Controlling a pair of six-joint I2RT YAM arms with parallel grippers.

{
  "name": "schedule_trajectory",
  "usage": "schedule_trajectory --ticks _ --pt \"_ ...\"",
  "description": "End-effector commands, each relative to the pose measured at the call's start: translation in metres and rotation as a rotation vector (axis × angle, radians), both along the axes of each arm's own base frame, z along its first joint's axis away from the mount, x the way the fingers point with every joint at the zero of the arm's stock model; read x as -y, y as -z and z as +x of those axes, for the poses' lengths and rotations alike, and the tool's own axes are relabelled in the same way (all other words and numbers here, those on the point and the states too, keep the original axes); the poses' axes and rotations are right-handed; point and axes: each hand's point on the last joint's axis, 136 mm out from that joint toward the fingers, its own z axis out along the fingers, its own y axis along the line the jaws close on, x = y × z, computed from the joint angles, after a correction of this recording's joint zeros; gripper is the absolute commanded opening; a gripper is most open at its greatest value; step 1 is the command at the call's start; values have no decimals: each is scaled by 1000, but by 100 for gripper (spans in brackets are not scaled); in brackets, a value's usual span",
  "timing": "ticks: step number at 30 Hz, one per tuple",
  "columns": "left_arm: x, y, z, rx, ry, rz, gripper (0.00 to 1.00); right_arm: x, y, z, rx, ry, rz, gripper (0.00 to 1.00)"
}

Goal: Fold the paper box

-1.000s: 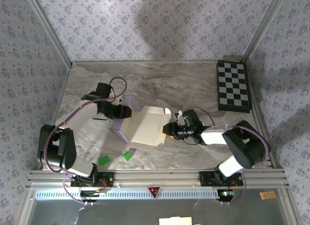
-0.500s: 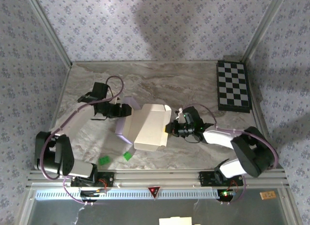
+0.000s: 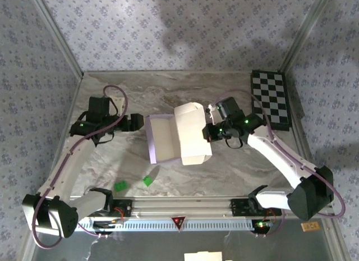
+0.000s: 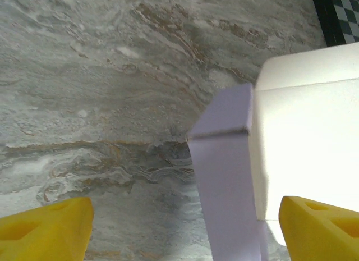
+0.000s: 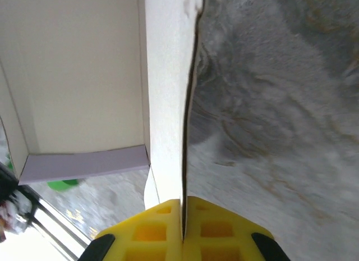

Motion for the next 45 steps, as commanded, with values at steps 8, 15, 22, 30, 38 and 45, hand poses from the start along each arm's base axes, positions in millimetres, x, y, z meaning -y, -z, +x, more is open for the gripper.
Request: schedule_trajectory --ticks 8,15,22,30,38,45 --pt "-6 -14 0 37 -24 7 86 20 -32 -11 129 -496 -407 0" --pt "3 -18 -3 50 3 -55 86 -7 -60 3 324 -846 -469 0" --pt "9 -15 -5 52 23 -88 85 -29 -53 22 313 -1092 -543 0" --pt "12 -13 -9 67 51 -101 85 -48 -32 55 226 -1190 -577 0" --pt "13 -11 -8 57 53 -100 84 -63 -16 82 235 -1213 -655 0" --pt "12 -9 -6 50 53 -89 84 -67 -25 90 296 -1229 -733 5"
